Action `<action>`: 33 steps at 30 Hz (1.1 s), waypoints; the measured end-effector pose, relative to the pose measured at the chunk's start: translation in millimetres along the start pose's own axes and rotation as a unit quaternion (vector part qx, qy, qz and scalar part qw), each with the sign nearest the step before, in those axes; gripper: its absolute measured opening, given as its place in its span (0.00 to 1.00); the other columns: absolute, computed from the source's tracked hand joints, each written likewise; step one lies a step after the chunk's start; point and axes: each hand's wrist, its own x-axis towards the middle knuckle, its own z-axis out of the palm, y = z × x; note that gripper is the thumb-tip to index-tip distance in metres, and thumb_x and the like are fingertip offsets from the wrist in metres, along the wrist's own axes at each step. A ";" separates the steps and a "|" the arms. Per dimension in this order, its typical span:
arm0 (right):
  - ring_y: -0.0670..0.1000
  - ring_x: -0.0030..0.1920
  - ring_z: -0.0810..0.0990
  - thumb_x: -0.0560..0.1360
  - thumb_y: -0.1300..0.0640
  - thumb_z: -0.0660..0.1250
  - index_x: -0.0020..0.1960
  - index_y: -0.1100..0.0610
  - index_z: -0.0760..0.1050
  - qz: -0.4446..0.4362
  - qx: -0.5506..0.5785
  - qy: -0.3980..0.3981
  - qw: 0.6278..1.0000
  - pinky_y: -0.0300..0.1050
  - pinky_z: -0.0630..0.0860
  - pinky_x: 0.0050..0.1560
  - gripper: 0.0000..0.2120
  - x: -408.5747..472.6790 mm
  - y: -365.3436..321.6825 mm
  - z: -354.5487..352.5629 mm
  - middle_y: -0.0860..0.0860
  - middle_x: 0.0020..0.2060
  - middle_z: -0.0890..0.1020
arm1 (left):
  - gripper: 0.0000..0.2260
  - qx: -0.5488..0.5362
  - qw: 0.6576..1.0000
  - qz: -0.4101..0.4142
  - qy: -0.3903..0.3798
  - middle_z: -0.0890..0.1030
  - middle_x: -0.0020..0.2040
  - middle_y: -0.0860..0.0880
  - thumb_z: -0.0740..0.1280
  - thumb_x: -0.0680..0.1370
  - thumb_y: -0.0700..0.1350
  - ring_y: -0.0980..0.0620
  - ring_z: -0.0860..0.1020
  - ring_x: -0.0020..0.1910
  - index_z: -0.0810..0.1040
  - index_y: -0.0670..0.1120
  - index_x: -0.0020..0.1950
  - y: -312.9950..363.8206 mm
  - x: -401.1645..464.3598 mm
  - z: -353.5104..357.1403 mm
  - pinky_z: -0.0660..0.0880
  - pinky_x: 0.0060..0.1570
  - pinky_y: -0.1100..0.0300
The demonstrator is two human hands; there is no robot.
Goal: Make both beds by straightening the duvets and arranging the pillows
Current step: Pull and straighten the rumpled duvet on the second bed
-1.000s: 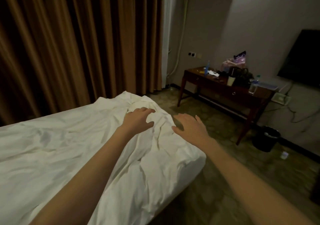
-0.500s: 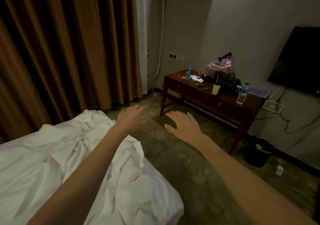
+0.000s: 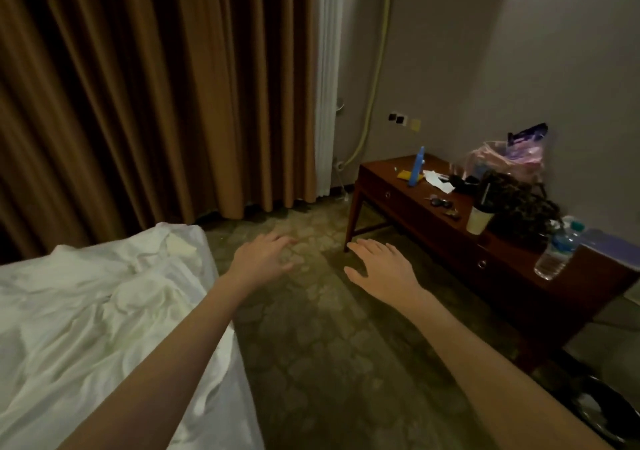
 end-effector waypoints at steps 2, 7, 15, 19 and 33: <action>0.49 0.75 0.57 0.80 0.41 0.55 0.76 0.48 0.57 -0.009 0.002 -0.016 1.000 0.50 0.54 0.75 0.27 25.7 20.9 4.8 0.47 0.75 0.60 | 0.22 0.002 1.000 -0.016 -0.002 0.66 0.72 0.52 0.61 0.79 0.55 0.50 0.66 0.69 0.64 0.57 0.73 7.3 22.6 4.4 0.69 0.63 0.52; 0.50 0.74 0.59 0.80 0.41 0.56 0.76 0.48 0.57 -0.044 0.020 -0.026 0.998 0.51 0.61 0.71 0.27 108.4 54.0 21.1 0.48 0.75 0.60 | 0.23 -0.002 0.998 -0.068 0.005 0.66 0.72 0.52 0.62 0.79 0.55 0.50 0.66 0.69 0.64 0.57 0.73 -7.9 91.2 17.0 0.70 0.61 0.53; 0.50 0.74 0.59 0.80 0.41 0.54 0.76 0.48 0.55 -0.138 0.018 -0.029 0.990 0.52 0.58 0.71 0.27 291.1 67.1 20.3 0.48 0.75 0.60 | 0.23 0.004 0.992 -0.125 0.028 0.68 0.70 0.51 0.62 0.79 0.55 0.50 0.68 0.68 0.63 0.55 0.73 -75.2 233.6 16.4 0.71 0.61 0.52; 0.49 0.74 0.58 0.80 0.41 0.53 0.77 0.47 0.54 -0.164 0.015 -0.015 0.986 0.49 0.57 0.71 0.27 387.7 61.6 10.8 0.47 0.76 0.59 | 0.22 0.015 0.990 -0.138 0.033 0.68 0.70 0.52 0.61 0.78 0.56 0.49 0.68 0.66 0.63 0.57 0.73 -115.7 309.0 -2.1 0.73 0.57 0.51; 0.47 0.74 0.59 0.80 0.38 0.52 0.76 0.46 0.56 -0.322 0.006 -0.031 0.946 0.48 0.56 0.72 0.27 709.9 -30.0 75.0 0.45 0.75 0.61 | 0.23 0.010 0.953 -0.302 0.020 0.68 0.70 0.52 0.62 0.78 0.55 0.49 0.68 0.67 0.63 0.57 0.73 -318.5 482.3 17.5 0.69 0.63 0.49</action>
